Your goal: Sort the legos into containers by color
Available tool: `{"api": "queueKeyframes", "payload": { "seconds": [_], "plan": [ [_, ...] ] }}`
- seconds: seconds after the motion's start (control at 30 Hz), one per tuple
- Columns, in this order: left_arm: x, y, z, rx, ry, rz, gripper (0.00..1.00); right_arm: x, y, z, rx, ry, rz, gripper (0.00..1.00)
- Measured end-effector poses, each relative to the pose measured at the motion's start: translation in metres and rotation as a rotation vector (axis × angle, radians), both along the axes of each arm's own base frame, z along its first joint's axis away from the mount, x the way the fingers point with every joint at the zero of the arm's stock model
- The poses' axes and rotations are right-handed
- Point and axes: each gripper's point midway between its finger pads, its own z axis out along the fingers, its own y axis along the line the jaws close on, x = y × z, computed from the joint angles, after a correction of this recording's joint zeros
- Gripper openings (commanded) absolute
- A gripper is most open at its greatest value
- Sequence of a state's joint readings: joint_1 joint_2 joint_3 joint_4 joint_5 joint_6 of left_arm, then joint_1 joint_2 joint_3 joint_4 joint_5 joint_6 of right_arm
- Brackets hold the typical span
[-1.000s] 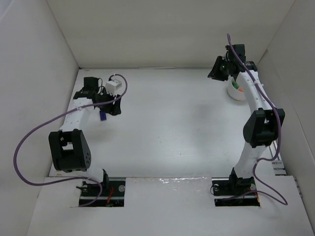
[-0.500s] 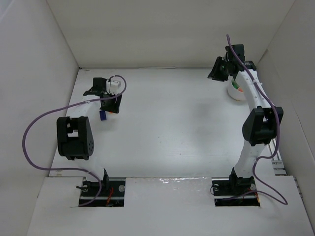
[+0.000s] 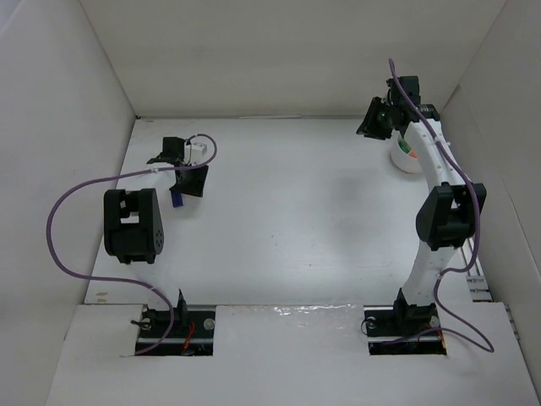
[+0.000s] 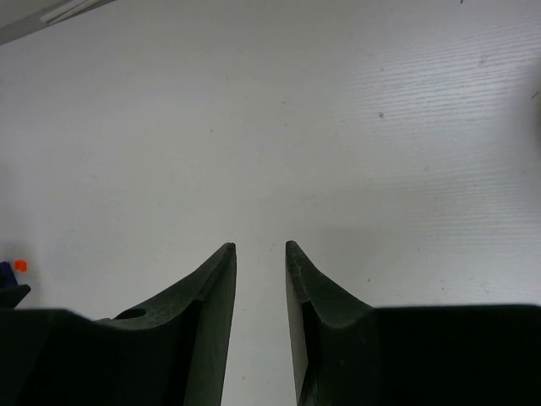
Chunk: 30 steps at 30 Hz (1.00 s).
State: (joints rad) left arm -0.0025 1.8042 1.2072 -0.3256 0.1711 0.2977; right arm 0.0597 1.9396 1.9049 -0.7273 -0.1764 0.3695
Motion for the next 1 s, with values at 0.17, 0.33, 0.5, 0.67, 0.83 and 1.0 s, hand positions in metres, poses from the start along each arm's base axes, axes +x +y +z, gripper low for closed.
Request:
{"api": "queueKeyframes", "payload": {
  "seconds": [0.17,0.33,0.5,0.67,0.83,1.0],
  "plan": [
    [0.006,0.009,-0.006,0.006,0.005,0.022,0.52,0.000,0.000,0.000,0.000,0.000,0.000,0.35],
    [0.013,0.012,-0.005,0.010,-0.006,0.030,0.52,0.000,0.000,0.000,0.000,0.000,0.000,0.35],
    [0.016,0.012,-0.010,0.009,-0.004,0.029,0.51,0.000,0.000,-0.001,-0.001,0.002,-0.001,0.35],
    [0.016,0.012,-0.014,0.008,0.004,0.030,0.48,0.002,0.000,-0.003,-0.002,0.009,-0.001,0.35],
    [0.015,0.011,-0.020,0.002,0.018,0.028,0.43,0.004,0.000,-0.005,-0.003,0.011,-0.003,0.35],
    [0.021,0.014,-0.020,-0.005,0.010,0.033,0.38,0.004,0.000,-0.005,-0.004,0.011,-0.003,0.35]
  ]
}}
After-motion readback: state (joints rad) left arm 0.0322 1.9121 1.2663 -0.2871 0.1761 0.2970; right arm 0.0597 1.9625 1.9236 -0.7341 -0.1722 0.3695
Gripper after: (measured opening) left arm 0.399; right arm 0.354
